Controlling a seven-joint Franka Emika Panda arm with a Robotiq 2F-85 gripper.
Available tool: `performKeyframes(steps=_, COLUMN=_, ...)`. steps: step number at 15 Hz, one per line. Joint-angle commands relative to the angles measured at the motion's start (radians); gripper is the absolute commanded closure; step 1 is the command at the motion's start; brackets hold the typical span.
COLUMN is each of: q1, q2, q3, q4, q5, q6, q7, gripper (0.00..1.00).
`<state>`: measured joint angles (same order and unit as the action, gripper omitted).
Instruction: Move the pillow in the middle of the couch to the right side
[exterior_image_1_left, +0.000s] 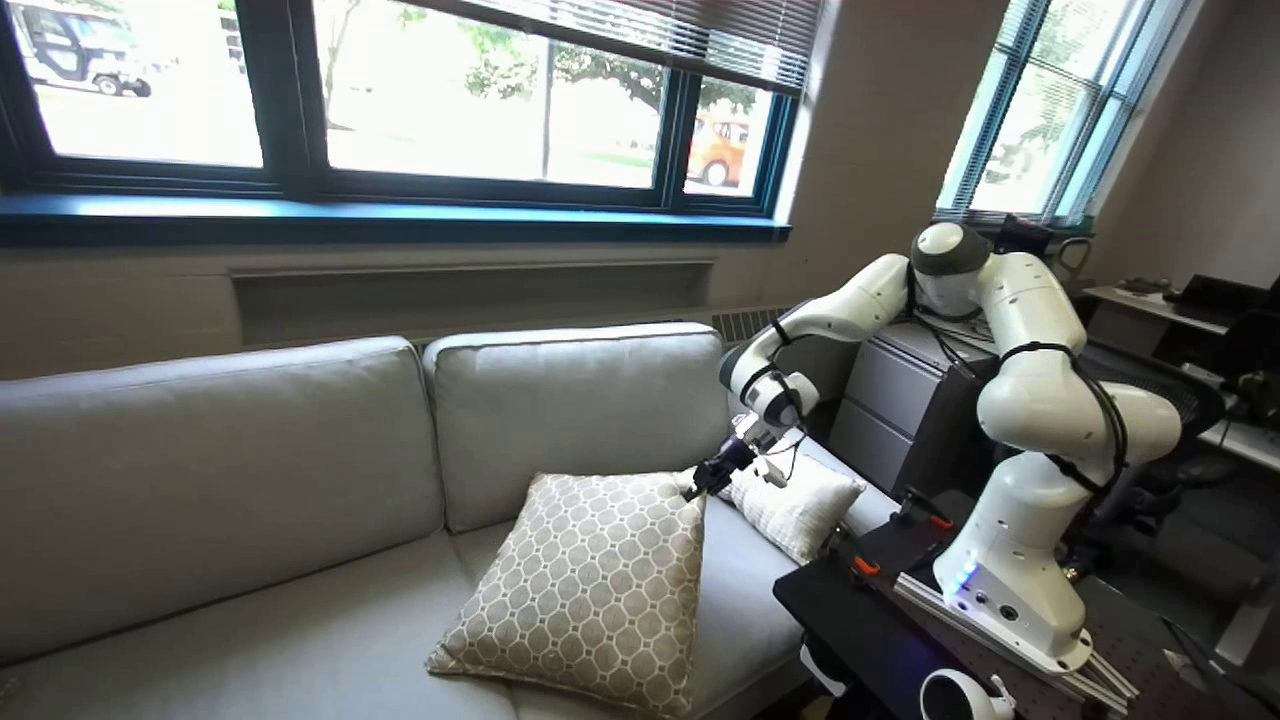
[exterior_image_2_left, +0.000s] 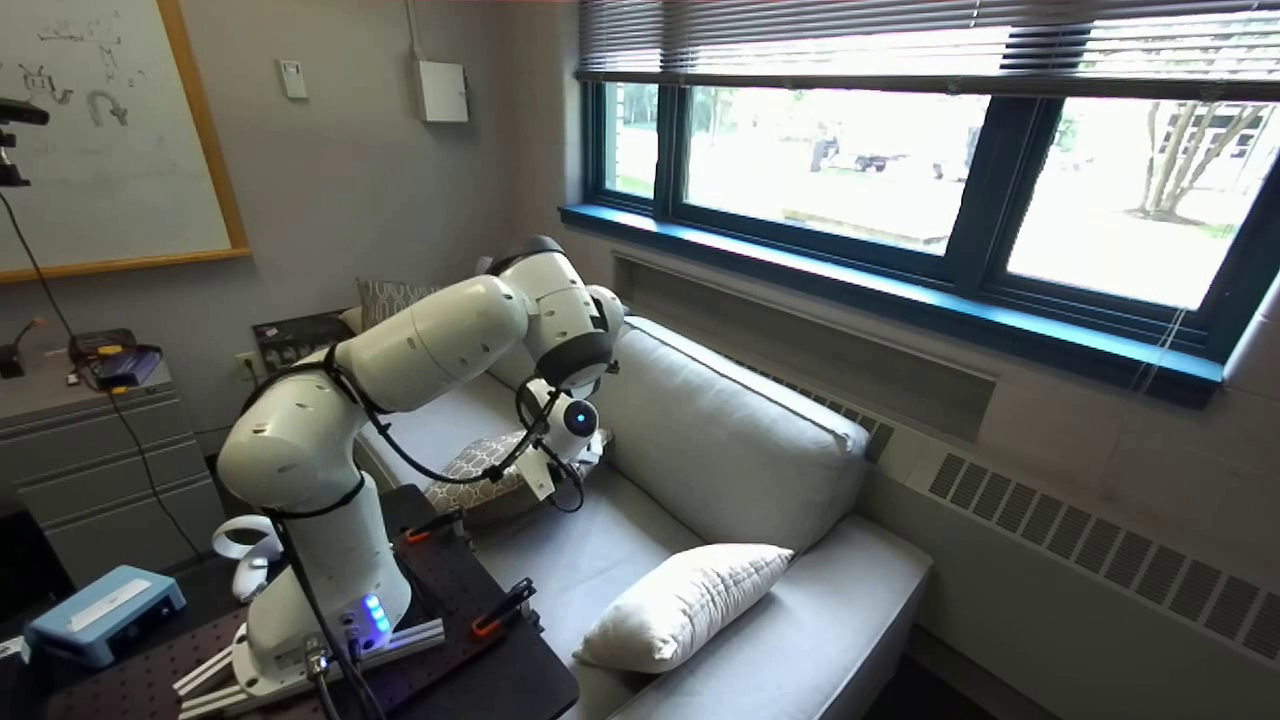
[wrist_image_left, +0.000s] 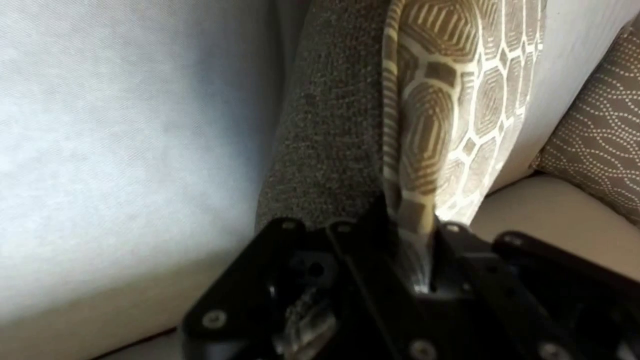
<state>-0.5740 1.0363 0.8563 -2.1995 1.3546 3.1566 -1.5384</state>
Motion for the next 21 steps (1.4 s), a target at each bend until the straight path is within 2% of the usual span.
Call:
performKeyframes(steps=1, q1=-0.260, q2=-0.081, q3=0.151, q4=-0.133, q5=0.205, q6=0.073, q7=-0.184, gripper=0.97)
performKeyframes(steps=4, q1=-0.461, q2=-0.167, q3=0.196, q4=-0.207, q5=0.374, q6=0.016, q7=-0.293, gripper=0.97)
performKeyframes(steps=7, q1=-0.663, q2=-0.285, q3=0.207, q4=-0.307, q5=0.523, q6=-0.067, q7=-0.399, gripper=0.97)
performKeyframes(steps=10, q1=-0.874, q2=-0.397, q3=0.234, q4=-0.426, q5=0.605, q6=-0.132, q7=-0.497, gripper=0.97)
performKeyframes(steps=12, q1=-1.025, q2=-0.477, q3=0.280, q4=-0.508, q5=0.638, q6=-0.160, q7=-0.547, gripper=0.97)
performKeyframes(steps=16, q1=-1.332, q2=-0.600, q3=0.448, q4=-0.652, q5=0.647, q6=-0.224, q7=-0.583, gripper=0.97)
performKeyframes(steps=17, q1=-1.373, q2=-0.492, q3=0.467, q4=-0.579, q5=0.696, q6=-0.124, q7=-0.685, gripper=0.97)
performKeyframes(steps=21, q1=-1.644, q2=-0.558, q3=0.763, q4=-0.588, q5=0.854, q6=-0.080, q7=-0.842, gripper=0.97)
